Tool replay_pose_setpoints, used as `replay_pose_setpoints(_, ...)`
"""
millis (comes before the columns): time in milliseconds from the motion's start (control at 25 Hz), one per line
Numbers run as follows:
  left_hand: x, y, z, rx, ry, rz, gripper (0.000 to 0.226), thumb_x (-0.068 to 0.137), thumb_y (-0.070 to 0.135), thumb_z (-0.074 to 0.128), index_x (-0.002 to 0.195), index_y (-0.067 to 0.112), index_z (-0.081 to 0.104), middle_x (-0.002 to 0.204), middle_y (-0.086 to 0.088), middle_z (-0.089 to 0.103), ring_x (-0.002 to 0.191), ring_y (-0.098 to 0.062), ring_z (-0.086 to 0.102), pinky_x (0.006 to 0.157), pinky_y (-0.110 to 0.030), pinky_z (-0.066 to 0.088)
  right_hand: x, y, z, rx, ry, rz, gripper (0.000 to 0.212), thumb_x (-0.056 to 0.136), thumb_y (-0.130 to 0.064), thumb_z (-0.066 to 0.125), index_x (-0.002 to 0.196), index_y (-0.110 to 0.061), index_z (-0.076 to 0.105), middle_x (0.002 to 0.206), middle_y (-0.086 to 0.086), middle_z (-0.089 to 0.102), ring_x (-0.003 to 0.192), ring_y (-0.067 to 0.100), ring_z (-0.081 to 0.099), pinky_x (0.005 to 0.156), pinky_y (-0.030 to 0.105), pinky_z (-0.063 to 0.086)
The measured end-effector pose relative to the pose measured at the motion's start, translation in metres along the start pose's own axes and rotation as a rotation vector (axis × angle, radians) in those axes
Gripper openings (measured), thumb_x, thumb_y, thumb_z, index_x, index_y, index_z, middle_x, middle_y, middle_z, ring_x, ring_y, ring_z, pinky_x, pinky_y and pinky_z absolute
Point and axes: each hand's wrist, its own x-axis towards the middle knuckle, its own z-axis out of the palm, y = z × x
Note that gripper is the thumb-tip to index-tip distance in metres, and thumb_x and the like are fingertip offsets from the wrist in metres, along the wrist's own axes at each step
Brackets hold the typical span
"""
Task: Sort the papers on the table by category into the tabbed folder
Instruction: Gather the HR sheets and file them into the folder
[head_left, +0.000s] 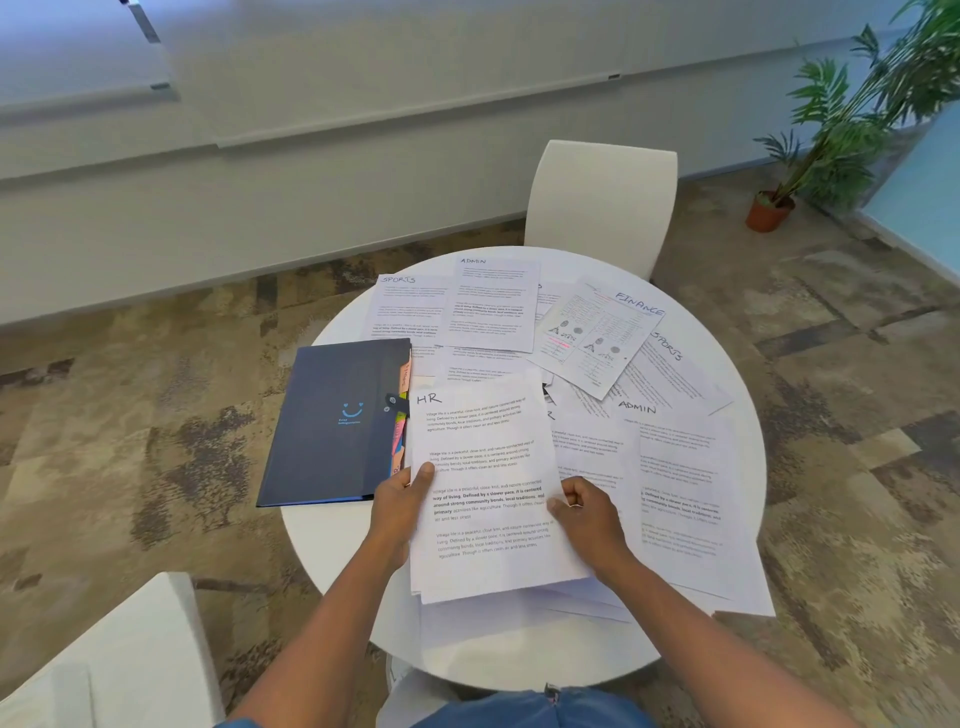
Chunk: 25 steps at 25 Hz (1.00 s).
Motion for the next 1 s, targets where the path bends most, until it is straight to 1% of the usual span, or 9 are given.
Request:
replay_pose_setpoints(200, -0.005, 0.003, -0.003, 0.026, -0.029, -0.021, 0.025, 0.093, 0.020, 0.068, 0.116, 0.010, 0.068, 0.103, -0.009, 0.077, 0.091, -0.031, 0.075, 0.082, -0.051, 0.060, -0.001, -0.004, 0.010, 0.041, 0.029, 0.010, 0.009, 0.088, -0.017, 0.067, 0.081, -0.019, 0.061, 0.079, -0.001, 0.061, 0.075, 0.017, 0.055, 0.069, 0.032, 0.043)
replay_pose_setpoints(320, -0.005, 0.004, -0.006, 0.045, -0.022, -0.009, 0.026, 0.092, 0.014, 0.067, 0.118, 0.008, 0.068, 0.102, -0.009, 0.077, 0.089, -0.030, 0.075, 0.078, -0.048, 0.061, -0.003, -0.008, 0.012, 0.044, 0.018, 0.022, 0.012, 0.088, -0.018, 0.067, 0.079, -0.020, 0.060, 0.075, -0.006, 0.057, 0.072, 0.015, 0.053, 0.066, 0.031, 0.041)
replay_pose_setpoints(400, -0.007, 0.006, -0.008, 0.042, -0.026, 0.002, 0.027, 0.093, 0.013, 0.066, 0.119, 0.010, 0.067, 0.101, -0.008, 0.077, 0.088, -0.030, 0.075, 0.074, -0.044, 0.062, -0.004, -0.005, 0.014, 0.073, -0.012, 0.065, 0.009, 0.088, -0.023, 0.068, 0.085, -0.018, 0.062, 0.080, -0.005, 0.061, 0.076, 0.017, 0.056, 0.069, 0.032, 0.044)
replay_pose_setpoints(560, -0.012, 0.011, -0.016, -0.002, -0.063, 0.029, 0.026, 0.093, 0.013, 0.066, 0.120, 0.012, 0.066, 0.105, -0.009, 0.077, 0.092, -0.030, 0.074, 0.076, -0.043, 0.062, -0.006, -0.004, 0.014, 0.250, -0.034, 0.155, 0.029, 0.094, -0.049, 0.058, 0.098, -0.020, 0.062, 0.099, 0.000, 0.067, 0.093, 0.019, 0.064, 0.082, 0.037, 0.051)
replay_pose_setpoints(640, -0.014, 0.014, -0.021, -0.034, -0.100, 0.020, 0.027, 0.093, 0.016, 0.066, 0.120, 0.013, 0.065, 0.109, -0.009, 0.075, 0.097, -0.031, 0.073, 0.081, -0.046, 0.060, -0.007, -0.011, 0.009, 0.344, -0.134, 0.158, 0.038, 0.096, -0.056, 0.047, 0.108, -0.023, 0.062, 0.106, -0.003, 0.069, 0.098, 0.016, 0.065, 0.086, 0.037, 0.052)
replay_pose_setpoints(720, -0.015, 0.014, -0.025, -0.053, -0.135, 0.013, 0.028, 0.092, 0.018, 0.066, 0.120, 0.014, 0.065, 0.113, -0.009, 0.074, 0.102, -0.031, 0.072, 0.084, -0.047, 0.059, -0.009, -0.021, 0.006, 0.436, -0.276, 0.102, 0.045, 0.090, -0.060, 0.056, 0.119, -0.026, 0.061, 0.113, -0.007, 0.072, 0.104, 0.015, 0.068, 0.090, 0.037, 0.054)
replay_pose_setpoints(800, -0.016, 0.014, -0.027, -0.035, -0.155, 0.031, 0.029, 0.093, 0.019, 0.065, 0.122, 0.015, 0.065, 0.115, -0.007, 0.074, 0.104, -0.030, 0.071, 0.084, -0.045, 0.059, -0.009, -0.031, 0.006, 0.408, -0.320, -0.014, 0.056, 0.077, -0.056, 0.073, 0.123, -0.024, 0.061, 0.116, -0.005, 0.073, 0.107, 0.015, 0.069, 0.091, 0.038, 0.056)
replay_pose_setpoints(920, -0.016, 0.014, -0.023, 0.035, -0.163, 0.101, 0.030, 0.092, 0.022, 0.066, 0.122, 0.017, 0.065, 0.116, -0.006, 0.073, 0.102, -0.026, 0.072, 0.081, -0.040, 0.060, -0.008, -0.044, 0.010, 0.308, -0.200, -0.121, 0.031, 0.083, -0.027, 0.078, 0.111, -0.026, 0.066, 0.108, -0.006, 0.074, 0.102, 0.015, 0.070, 0.088, 0.036, 0.058)
replay_pose_setpoints(1000, -0.017, 0.018, -0.018, 0.050, -0.157, 0.147, 0.031, 0.091, 0.024, 0.066, 0.121, 0.017, 0.064, 0.114, -0.003, 0.074, 0.099, -0.023, 0.072, 0.074, -0.032, 0.060, -0.008, -0.052, 0.012, 0.302, -0.143, -0.152, 0.026, 0.086, -0.017, 0.074, 0.108, -0.028, 0.065, 0.105, -0.007, 0.072, 0.100, 0.016, 0.070, 0.084, 0.032, 0.057)
